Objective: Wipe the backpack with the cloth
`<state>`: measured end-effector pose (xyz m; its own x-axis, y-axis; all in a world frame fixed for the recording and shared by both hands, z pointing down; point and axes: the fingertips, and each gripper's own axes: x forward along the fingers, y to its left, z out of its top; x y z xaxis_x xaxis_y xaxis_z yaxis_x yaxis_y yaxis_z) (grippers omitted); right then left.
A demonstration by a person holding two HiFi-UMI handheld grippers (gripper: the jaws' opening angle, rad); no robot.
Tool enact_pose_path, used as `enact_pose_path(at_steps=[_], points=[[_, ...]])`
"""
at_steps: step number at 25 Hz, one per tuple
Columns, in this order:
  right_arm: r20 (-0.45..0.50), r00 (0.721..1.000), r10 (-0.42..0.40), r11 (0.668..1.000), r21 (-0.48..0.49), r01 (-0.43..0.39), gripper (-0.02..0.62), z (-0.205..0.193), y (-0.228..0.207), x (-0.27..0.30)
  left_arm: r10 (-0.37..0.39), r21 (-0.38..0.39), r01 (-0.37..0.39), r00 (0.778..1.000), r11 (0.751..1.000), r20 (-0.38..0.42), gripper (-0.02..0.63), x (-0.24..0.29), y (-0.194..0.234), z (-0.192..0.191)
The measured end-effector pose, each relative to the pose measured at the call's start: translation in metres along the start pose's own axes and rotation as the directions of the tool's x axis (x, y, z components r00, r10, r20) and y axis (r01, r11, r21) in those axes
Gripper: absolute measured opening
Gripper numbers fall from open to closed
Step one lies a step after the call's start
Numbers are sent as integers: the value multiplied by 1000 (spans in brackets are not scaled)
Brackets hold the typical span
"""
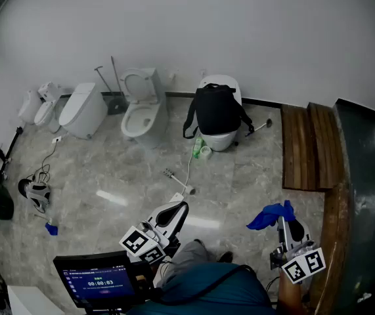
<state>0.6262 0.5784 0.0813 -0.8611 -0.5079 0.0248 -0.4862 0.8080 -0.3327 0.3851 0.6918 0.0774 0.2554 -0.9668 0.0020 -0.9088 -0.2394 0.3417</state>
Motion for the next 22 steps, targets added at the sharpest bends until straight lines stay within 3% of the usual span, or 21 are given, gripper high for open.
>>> enact_pose_path(at_steps=[3, 6, 10, 13, 16, 22], points=[[-18, 1000, 3, 1000, 7, -2, 26, -6, 10, -1, 6, 47, -5, 1000, 999, -24, 3, -4, -2, -4], [-35, 999, 4, 1000, -14, -4, 26, -10, 5, 22, -1, 43, 3, 999, 999, -42, 3, 10, 18, -5], [-79, 997, -1, 1000, -22, -1, 26, -11, -46, 148, 4, 21, -2, 999, 1000, -54, 4, 83, 108, 12], [-115, 993, 13, 999, -47, -18, 26, -3, -55, 220, -21, -1, 21, 1000, 1000, -17, 3, 141, 177, 32], [-122, 992, 38, 994, -96, -50, 26, 10, -58, 281, -75, -20, 77, 996, 997, 54, 3, 179, 220, 50], [-172, 981, 88, 986, -127, -111, 26, 16, -76, 380, -24, 17, 24, 1000, 1000, 2, 5, 224, 293, 52]])
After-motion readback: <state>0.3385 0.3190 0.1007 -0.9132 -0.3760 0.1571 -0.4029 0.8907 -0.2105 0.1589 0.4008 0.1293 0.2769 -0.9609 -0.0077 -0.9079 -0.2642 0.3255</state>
